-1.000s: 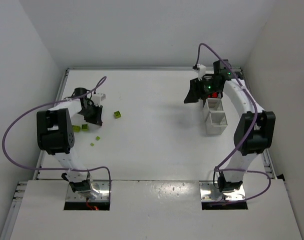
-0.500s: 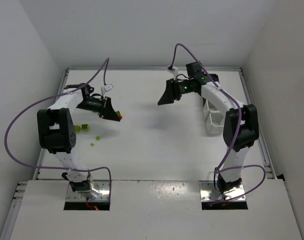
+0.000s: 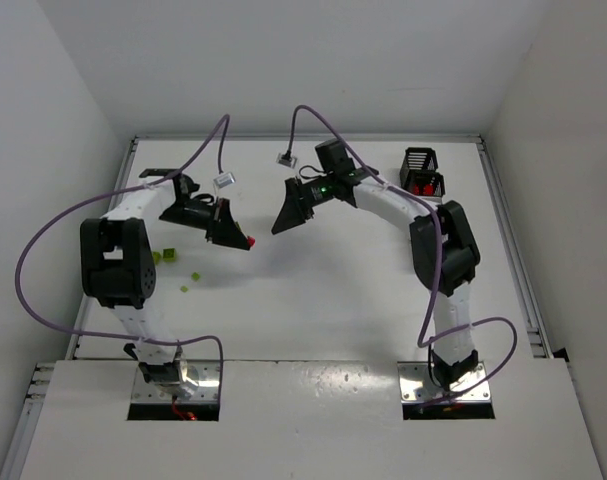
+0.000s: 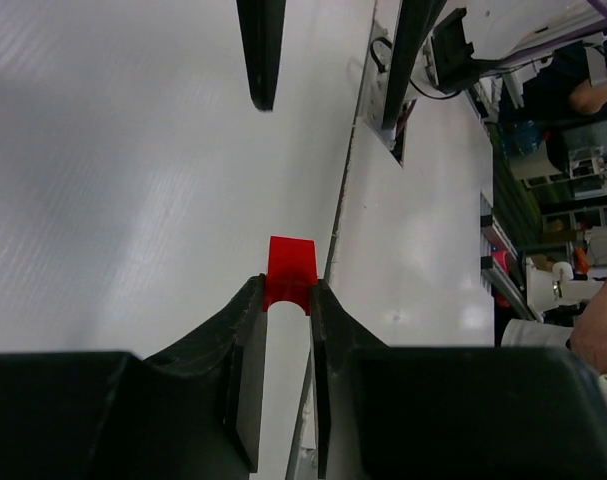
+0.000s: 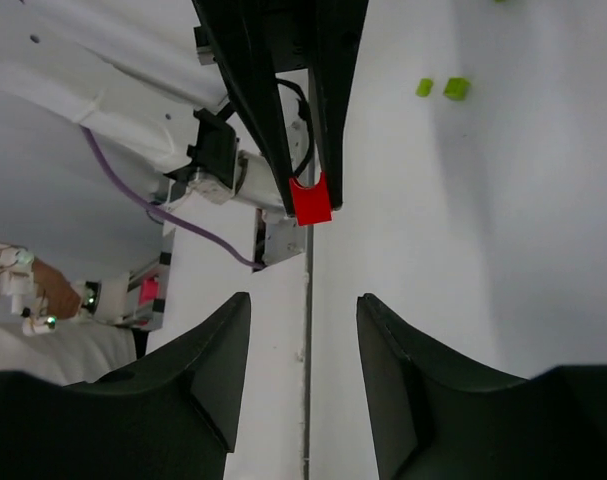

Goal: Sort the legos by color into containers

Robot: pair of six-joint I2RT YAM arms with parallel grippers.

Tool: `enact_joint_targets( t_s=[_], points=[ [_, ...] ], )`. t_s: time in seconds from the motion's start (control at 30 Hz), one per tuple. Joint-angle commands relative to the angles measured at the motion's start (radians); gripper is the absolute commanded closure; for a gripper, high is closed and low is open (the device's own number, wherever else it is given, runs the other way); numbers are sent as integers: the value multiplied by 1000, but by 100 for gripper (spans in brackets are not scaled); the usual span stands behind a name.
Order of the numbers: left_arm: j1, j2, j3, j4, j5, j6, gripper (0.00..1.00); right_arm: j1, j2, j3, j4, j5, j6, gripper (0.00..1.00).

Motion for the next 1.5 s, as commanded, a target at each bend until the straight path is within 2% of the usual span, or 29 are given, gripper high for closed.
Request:
enact_joint_targets(
  t_s=[0.0,0.13,0.27,0.33,0.8,1.47],
  points=[
    [-3,-65,5,6,55,47,86,27,7,36,71,-77,10,53],
    [-3,-83,-7,27,55,38,86,49,41,45,100,-77,70,56],
    [-3,-103,-42,27,55,47,85,58,69,21,274,-114,220,57],
    [-3,-115,-52,36,55,47,85,69,89,21,301,-123,245,57],
    [-3,-180,-104,95,55,6,85,109,118,50,352,-123,288,56],
    [17,-171,-113,59,84,43,85,147,96,40,401,-167,277,58]
  ],
)
